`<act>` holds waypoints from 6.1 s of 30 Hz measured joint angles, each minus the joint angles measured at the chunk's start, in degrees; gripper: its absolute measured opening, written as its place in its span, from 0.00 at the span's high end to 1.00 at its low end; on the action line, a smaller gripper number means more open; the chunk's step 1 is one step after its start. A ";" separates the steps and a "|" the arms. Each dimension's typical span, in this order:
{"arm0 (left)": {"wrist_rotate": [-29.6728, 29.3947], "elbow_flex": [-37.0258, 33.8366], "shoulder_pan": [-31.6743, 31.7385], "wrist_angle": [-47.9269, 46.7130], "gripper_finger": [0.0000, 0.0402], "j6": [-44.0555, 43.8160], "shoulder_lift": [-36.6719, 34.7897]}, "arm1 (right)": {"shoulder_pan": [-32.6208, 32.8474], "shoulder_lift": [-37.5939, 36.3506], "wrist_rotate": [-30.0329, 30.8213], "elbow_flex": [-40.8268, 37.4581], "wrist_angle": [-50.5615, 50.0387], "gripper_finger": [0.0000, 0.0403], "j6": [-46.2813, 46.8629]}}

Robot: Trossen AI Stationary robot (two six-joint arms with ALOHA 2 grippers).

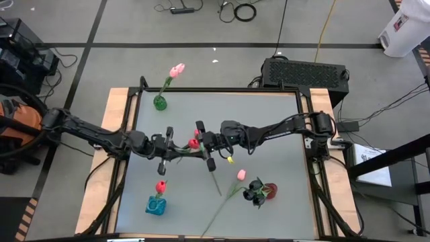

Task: Sort flowers into vase by color
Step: Put the right red flower into the blue vase, then put the red flower into the blue vase

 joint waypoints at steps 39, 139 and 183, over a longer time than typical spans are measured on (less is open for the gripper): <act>28.88 7.26 -3.13 -51.95 0.97 -0.63 -45.28 | 0.97 -8.20 -0.11 0.09 -37.13 0.63 6.67; 18.88 2.14 -27.06 -0.70 0.81 -6.41 -7.93 | 1.90 -8.16 0.01 0.09 -36.44 0.63 5.99; -45.65 2.19 -22.38 -32.68 0.64 1.74 -23.84 | 1.88 -8.14 0.01 0.07 -36.44 0.63 5.99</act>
